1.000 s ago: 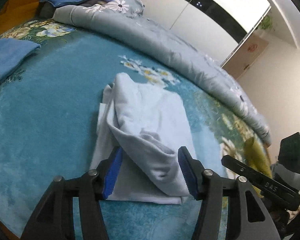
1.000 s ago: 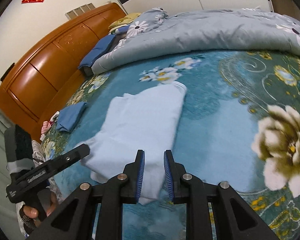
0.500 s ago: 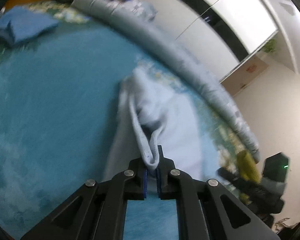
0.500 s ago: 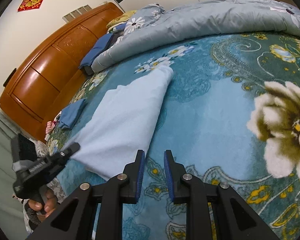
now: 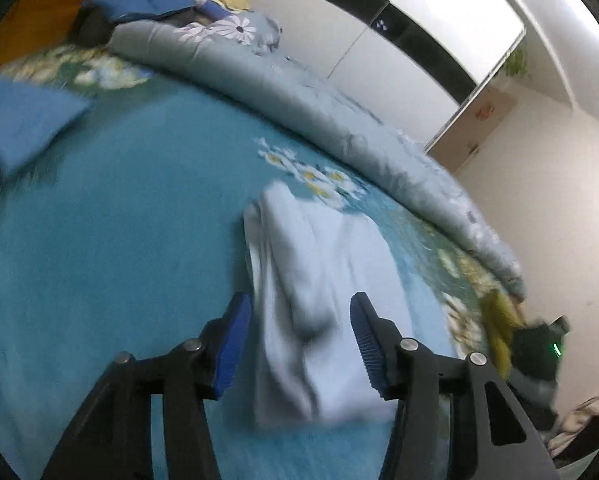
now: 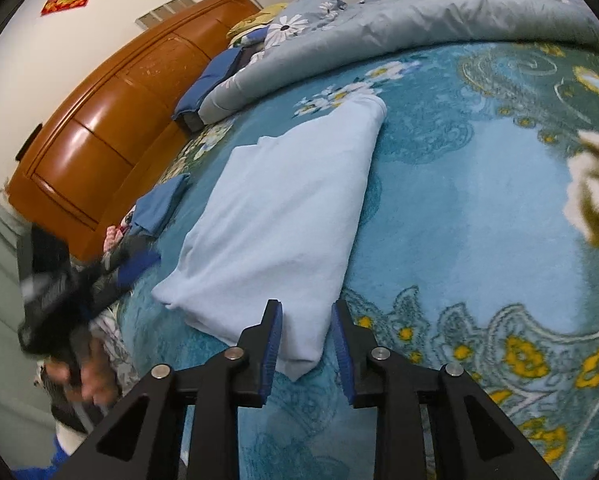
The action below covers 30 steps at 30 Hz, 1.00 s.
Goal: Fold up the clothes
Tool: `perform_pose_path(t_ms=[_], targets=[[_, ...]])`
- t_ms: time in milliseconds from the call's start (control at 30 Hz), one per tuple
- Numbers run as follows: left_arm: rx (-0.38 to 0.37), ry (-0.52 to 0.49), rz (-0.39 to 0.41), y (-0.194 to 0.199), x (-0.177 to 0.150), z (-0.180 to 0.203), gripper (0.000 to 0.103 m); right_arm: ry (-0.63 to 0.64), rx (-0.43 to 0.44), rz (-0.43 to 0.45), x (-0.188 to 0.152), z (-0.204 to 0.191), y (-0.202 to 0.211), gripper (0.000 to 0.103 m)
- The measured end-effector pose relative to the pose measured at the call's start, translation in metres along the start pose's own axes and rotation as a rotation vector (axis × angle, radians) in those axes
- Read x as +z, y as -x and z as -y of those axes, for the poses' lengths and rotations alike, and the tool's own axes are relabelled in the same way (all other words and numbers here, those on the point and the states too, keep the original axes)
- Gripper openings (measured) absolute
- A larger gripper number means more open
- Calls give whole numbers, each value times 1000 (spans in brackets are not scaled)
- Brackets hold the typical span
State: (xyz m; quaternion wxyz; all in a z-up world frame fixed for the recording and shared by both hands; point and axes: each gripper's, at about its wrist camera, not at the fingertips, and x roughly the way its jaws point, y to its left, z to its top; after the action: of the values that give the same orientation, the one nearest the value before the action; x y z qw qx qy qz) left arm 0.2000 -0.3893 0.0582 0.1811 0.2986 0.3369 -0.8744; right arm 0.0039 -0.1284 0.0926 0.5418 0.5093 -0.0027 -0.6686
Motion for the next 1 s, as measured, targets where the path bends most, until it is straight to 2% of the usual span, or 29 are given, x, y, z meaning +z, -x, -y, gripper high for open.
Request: perform_pose_path(t_ms=[67,167,200,233,300,533,633,667,700,733,767,900,1000], targets=[[7,-25,-57,-32,25,0,54,-22,5,-1,-2,1,-4,28],[-42,-41,-132,-70,44,-6,54,-45,0,-3,-4,3,-7,29],[-51,-54,-144,-77,47,-7,49,-51,4,-5,-4,4,-8,30],[-55,-74,-151,-84,50,-7,44,-52,5,-6,-4,4,-8,30],[-60,-98,-179,-95,53,-6,6,-52,7,-8,-3,5,-9,30],[-82,-69,-200,-100,57,-35,6,-56,21,-11,-3,7,-8,32],[-115,-68,-192,-92,59,-37,9,-59,19,-9,-4,7,-9,32],[-122,-65,-179,-88,62,-37,17,-60,20,-8,-4,7,-9,33],[-118,-68,-168,-84,65,-37,35,-62,22,-6,-5,7,-9,34],[-96,-77,-161,-82,68,-37,48,-64,24,-5,-5,7,-9,34],[-73,-86,-158,-84,71,-37,64,-65,26,-3,-6,7,-9,34],[-87,-75,-245,-112,80,-39,65,-77,34,6,-8,7,-10,34],[-66,-112,-309,-135,83,-36,65,-95,45,12,-11,8,-8,34]])
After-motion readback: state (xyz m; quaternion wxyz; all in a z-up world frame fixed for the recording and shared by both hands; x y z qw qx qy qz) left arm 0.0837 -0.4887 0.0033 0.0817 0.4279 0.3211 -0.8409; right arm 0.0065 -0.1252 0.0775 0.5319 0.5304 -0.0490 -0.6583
